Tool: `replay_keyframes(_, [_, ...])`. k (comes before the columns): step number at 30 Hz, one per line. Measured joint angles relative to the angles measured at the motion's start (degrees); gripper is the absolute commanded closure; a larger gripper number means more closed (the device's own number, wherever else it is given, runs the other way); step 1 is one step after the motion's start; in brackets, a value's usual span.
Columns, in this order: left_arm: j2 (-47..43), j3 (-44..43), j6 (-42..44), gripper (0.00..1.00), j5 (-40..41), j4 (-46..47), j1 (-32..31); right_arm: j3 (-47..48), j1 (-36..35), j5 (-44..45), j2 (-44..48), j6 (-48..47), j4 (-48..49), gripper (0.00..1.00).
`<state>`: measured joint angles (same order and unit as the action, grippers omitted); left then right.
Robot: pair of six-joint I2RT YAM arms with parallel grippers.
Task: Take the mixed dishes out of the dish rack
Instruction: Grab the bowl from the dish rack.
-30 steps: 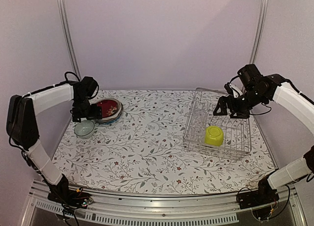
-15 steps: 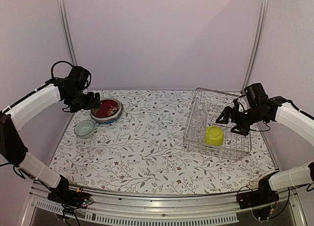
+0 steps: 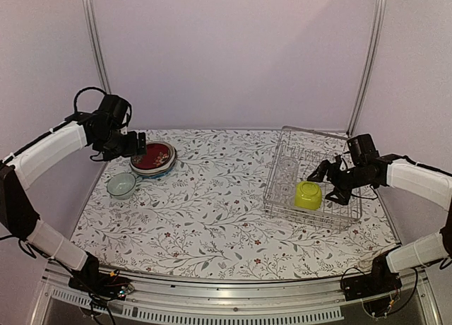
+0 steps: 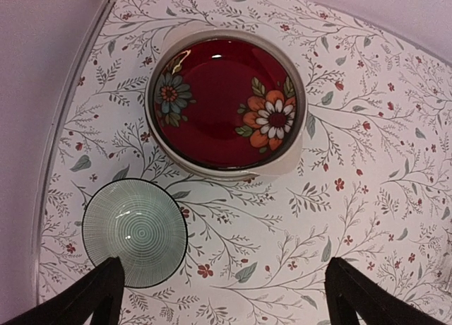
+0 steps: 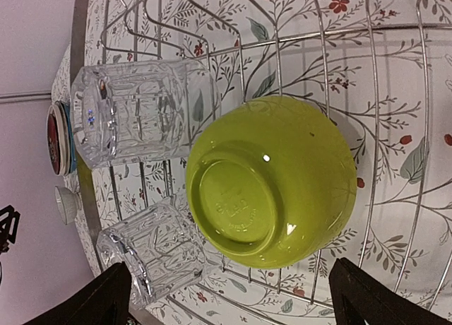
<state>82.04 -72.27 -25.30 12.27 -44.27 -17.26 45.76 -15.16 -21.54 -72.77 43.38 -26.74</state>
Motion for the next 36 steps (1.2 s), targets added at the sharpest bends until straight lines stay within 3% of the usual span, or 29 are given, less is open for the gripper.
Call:
replay_keyframes(16, [0.0, 0.02, 0.24, 0.0, -0.31, 0.74, 0.0, -9.44, 2.51, -0.83, -3.61, 6.62, 13.25, 0.01])
replay_keyframes(36, [-0.04, 0.13, 0.24, 0.0, -1.22, 1.73, 0.0, -10.25, 3.98, -2.54, -7.37, 7.23, 20.85, 0.01])
